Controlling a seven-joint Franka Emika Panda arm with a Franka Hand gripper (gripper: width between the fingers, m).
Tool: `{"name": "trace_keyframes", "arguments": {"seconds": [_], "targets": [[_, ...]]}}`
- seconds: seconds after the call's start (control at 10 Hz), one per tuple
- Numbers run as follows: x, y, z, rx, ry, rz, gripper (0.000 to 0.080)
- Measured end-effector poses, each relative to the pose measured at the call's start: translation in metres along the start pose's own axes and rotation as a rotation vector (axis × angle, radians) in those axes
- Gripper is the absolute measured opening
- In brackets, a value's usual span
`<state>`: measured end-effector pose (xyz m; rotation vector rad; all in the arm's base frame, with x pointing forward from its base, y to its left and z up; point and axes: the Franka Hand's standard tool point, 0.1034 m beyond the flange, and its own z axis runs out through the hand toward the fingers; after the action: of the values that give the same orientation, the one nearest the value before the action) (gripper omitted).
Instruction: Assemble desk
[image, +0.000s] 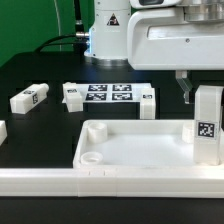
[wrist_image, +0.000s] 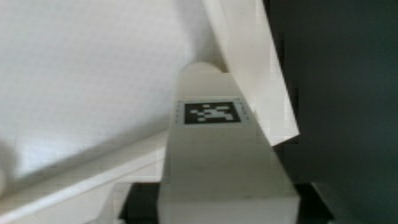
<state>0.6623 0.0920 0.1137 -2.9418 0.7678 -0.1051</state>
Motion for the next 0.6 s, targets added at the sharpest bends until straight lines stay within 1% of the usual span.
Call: {"name": "trace_keyframes", "arguments": {"seconds": [0.2,0.3,0.6], "targets": [[-0.0008,-0.0004,0.0005,0.004,-0.003,0.289,0.0290],[-0.0018,-0.0011,0.0004,-0.002,-0.007,0.360,0.0290],[-0.0027,-0.0008,0.0005,0.000,-0.017,0.604,0.0290]]}}
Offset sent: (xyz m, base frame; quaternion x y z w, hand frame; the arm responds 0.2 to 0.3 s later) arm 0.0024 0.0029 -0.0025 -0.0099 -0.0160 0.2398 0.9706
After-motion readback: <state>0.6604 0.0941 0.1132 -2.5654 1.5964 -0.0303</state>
